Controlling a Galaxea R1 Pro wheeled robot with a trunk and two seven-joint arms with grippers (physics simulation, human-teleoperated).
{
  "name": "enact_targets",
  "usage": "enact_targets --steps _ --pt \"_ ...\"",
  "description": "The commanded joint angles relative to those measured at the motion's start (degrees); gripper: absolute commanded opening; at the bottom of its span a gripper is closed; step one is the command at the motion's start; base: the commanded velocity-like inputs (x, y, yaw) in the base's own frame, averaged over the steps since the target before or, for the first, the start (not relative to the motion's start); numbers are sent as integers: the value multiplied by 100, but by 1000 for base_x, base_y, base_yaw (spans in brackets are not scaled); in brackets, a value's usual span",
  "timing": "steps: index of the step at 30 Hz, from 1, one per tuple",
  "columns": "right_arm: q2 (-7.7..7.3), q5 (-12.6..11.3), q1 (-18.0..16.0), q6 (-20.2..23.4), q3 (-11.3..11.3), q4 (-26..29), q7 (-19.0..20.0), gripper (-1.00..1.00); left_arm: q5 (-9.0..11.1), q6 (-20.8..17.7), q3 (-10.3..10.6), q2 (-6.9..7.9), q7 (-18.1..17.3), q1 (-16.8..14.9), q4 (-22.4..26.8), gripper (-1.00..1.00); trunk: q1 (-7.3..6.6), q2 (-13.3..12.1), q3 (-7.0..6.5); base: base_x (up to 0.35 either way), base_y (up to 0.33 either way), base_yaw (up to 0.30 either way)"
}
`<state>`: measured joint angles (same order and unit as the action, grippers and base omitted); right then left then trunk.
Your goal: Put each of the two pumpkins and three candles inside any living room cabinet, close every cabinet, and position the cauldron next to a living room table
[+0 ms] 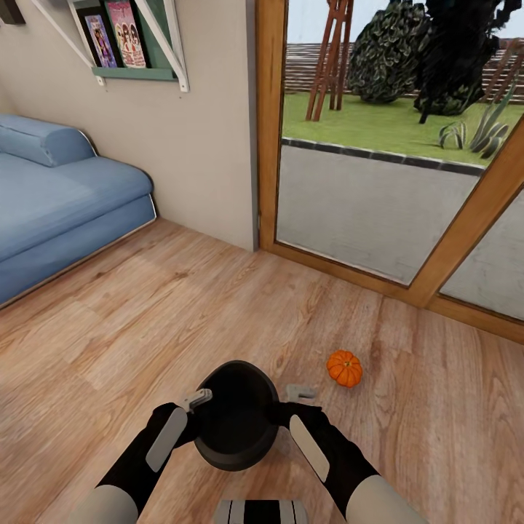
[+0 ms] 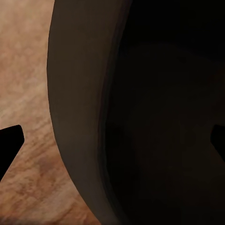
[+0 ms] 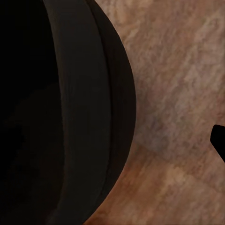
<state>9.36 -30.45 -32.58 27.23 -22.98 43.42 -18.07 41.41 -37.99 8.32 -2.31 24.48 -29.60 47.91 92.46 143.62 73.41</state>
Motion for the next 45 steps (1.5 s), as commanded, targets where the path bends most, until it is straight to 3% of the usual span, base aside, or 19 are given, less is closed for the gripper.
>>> enact_targets --steps 1,4,15,21,30,31,45 --pt "-4 -59 -5 10 -22 7 -57 100 60 -6 11 2 56 -2 8 100 1 3 27 0 0 0" --pt "-4 -58 -3 10 -22 2 -57 100 60 -6 11 2 56 -2 8 100 9 7 93 0 0 0" --pt "-3 -57 -3 10 -22 0 -57 100 60 -6 11 2 56 -2 8 100 9 7 93 0 0 0" --pt "-4 -57 -4 10 -22 0 -57 100 60 -6 11 2 56 -2 8 100 25 15 226 0 0 0" --pt "-4 -57 -3 10 -22 0 -57 100 60 -6 11 2 56 -2 15 100 25 15 226 0 0 0" --pt "-4 -57 -3 10 -22 0 -57 -100 60 -6 11 2 56 -2 16 100 25 15 226 0 0 0" --pt "-2 -57 -3 10 -22 7 -57 -100 60 -13 11 2 56 -2 34 100 25 15 226 0 0 0"
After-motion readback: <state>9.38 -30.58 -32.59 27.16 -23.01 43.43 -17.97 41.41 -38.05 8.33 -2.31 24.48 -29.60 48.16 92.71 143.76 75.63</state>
